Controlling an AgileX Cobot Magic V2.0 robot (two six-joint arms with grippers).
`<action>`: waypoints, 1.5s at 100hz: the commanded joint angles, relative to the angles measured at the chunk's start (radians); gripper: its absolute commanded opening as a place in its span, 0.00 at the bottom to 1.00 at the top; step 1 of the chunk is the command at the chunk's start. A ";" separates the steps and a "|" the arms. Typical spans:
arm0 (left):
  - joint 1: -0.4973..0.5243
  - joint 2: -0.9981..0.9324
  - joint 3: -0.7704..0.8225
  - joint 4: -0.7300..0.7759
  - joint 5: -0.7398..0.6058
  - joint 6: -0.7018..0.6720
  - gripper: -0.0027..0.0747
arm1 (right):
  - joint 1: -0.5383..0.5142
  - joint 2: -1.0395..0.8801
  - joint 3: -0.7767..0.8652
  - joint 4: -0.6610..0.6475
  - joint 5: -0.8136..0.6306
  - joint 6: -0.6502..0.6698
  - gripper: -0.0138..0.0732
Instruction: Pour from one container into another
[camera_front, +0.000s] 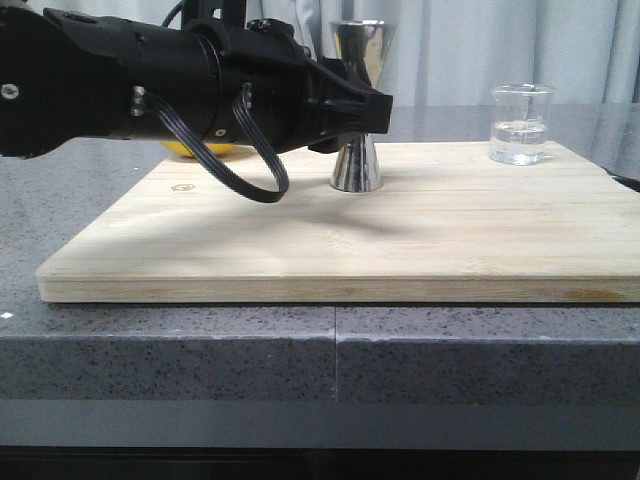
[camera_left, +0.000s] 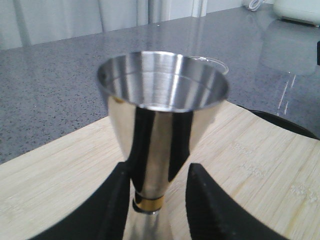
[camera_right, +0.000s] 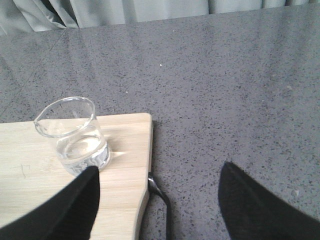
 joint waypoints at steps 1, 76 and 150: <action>-0.001 -0.039 -0.032 -0.008 -0.076 -0.011 0.27 | 0.001 -0.011 -0.034 -0.010 -0.080 -0.006 0.68; -0.001 -0.039 -0.032 -0.008 -0.193 -0.054 0.11 | 0.053 0.082 -0.034 -0.120 -0.150 -0.006 0.68; -0.001 -0.041 -0.032 0.099 -0.267 -0.140 0.11 | 0.108 0.324 -0.034 -0.196 -0.524 -0.006 0.68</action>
